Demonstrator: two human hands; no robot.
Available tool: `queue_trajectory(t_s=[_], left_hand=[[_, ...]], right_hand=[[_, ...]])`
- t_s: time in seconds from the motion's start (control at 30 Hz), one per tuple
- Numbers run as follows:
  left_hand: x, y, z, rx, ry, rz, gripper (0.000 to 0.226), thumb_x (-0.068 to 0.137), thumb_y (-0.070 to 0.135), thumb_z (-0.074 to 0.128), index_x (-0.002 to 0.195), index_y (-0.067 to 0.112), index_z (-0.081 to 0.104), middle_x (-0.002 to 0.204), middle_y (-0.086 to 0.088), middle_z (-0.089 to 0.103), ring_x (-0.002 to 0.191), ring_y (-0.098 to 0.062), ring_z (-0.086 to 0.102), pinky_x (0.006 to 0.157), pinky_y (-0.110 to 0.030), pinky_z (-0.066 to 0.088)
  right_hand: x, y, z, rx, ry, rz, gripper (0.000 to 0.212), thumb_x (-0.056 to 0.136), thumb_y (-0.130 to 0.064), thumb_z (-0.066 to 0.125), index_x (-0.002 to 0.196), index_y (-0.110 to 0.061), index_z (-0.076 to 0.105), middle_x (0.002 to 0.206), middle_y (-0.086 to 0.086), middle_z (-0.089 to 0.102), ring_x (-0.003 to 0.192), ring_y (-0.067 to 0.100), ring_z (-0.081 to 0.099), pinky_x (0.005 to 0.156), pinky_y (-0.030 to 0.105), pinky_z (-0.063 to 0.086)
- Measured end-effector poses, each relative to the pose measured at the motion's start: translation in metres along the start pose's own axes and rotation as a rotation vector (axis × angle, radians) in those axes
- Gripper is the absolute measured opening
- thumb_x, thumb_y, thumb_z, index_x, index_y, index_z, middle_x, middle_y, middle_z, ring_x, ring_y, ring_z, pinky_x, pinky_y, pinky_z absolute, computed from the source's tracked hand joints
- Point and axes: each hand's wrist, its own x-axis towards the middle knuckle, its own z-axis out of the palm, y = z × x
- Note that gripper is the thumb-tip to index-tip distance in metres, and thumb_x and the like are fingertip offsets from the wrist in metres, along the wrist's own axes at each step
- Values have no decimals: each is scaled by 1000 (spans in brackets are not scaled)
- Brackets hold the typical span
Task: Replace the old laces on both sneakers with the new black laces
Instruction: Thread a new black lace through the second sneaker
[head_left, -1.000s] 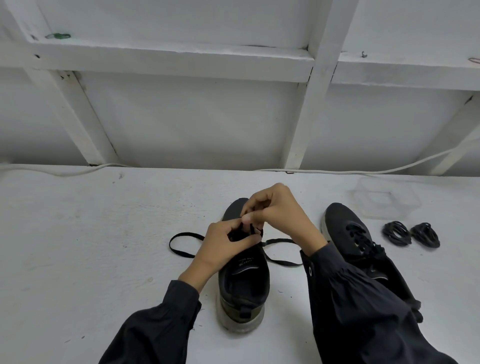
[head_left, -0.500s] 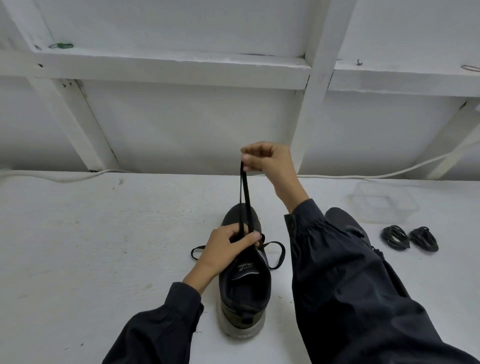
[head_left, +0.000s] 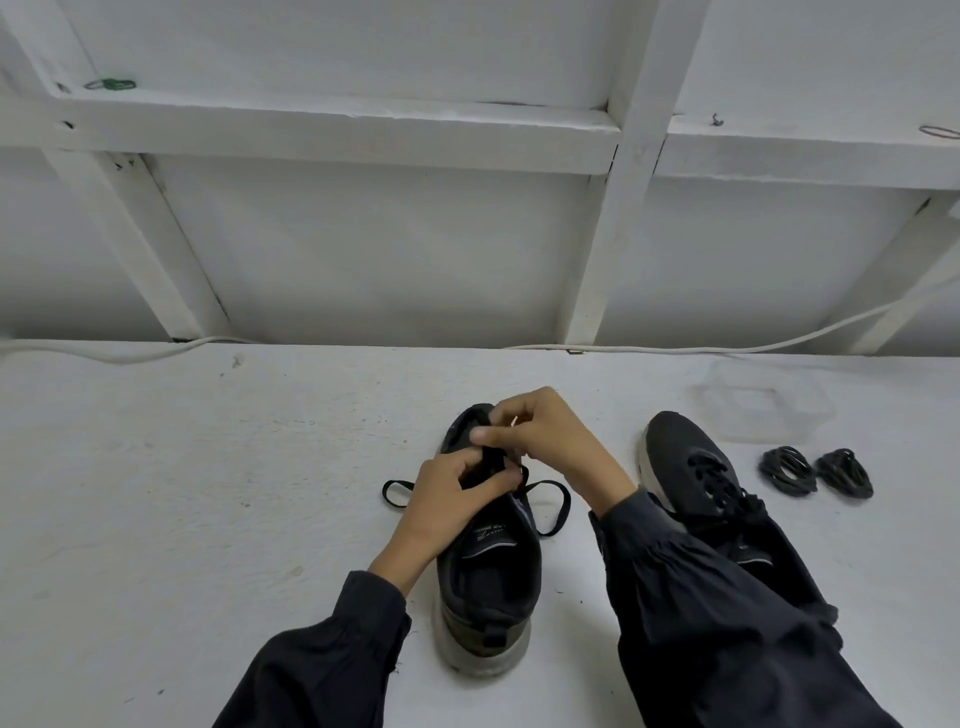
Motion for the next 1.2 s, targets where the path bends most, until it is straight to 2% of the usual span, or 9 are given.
queue_trajectory(t_s=[0.1, 0.3, 0.47, 0.6, 0.73, 0.8, 0.9, 1.0, 1.2], left_hand=[[0, 0, 1, 30, 19, 12, 9, 81, 24, 78, 80, 32, 73, 79, 14, 73, 81, -2, 68, 80, -22, 51], [0, 2, 2, 36, 24, 24, 6, 80, 24, 79, 78, 27, 74, 79, 10, 74, 78, -4, 67, 79, -20, 51], [-1, -4, 1, 38, 11, 7, 5, 79, 26, 79, 81, 25, 74, 81, 9, 74, 81, -7, 68, 82, -27, 55], [0, -7, 2, 55, 20, 0, 6, 80, 29, 79, 82, 26, 74, 80, 8, 72, 81, -8, 67, 82, -29, 55], [-2, -8, 4, 52, 25, -8, 19, 82, 38, 74, 82, 19, 73, 77, 0, 71, 78, -19, 67, 80, -41, 55], [-3, -7, 5, 46, 26, -1, 15, 85, 36, 73, 83, 21, 74, 77, 1, 73, 78, -20, 68, 81, -44, 55], [-3, -6, 5, 37, 38, 4, 7, 85, 33, 74, 83, 26, 75, 77, 3, 74, 78, -19, 69, 81, -46, 54], [-2, -7, 5, 36, 51, -5, 5, 83, 34, 76, 86, 30, 75, 77, 3, 73, 78, -17, 69, 81, -44, 55], [-1, -6, 5, 48, 61, -16, 6, 79, 30, 80, 80, 31, 74, 76, 9, 73, 77, -6, 68, 79, -35, 55]], right_hand=[[2, -5, -1, 130, 70, -34, 25, 78, -3, 78, 60, -3, 61, 46, -5, 46, 42, 4, 38, 47, 14, 32], [19, -30, -11, 309, 210, -121, 27, 78, 2, 76, 74, 22, 58, 54, 9, 43, 43, 9, 33, 44, 14, 28], [53, -64, -35, 458, 319, -136, 33, 79, 3, 73, 53, -6, 57, 51, -1, 58, 41, 8, 38, 45, 18, 29], [78, -72, -45, 511, 393, -200, 29, 82, 0, 73, 58, -4, 58, 62, 4, 62, 43, 9, 43, 46, 19, 36], [82, -42, -41, 193, 223, -61, 14, 93, -12, 66, 83, -1, 63, 81, 14, 63, 49, 12, 59, 49, 22, 53], [70, -26, -45, -142, 54, 104, 35, 96, -31, 61, 108, 2, 64, 102, 14, 65, 62, 20, 66, 50, 26, 55], [42, -11, -47, -479, -254, 312, 58, 92, -56, 56, 98, 0, 71, 87, 9, 70, 63, 21, 67, 52, 24, 50], [16, 1, -33, -379, -358, 271, 46, 88, -54, 64, 77, -10, 73, 69, 0, 66, 58, 13, 58, 49, 19, 39], [4, 8, -4, 125, -93, 84, 29, 84, -13, 76, 73, 9, 60, 56, 8, 45, 47, 12, 38, 47, 18, 28]])
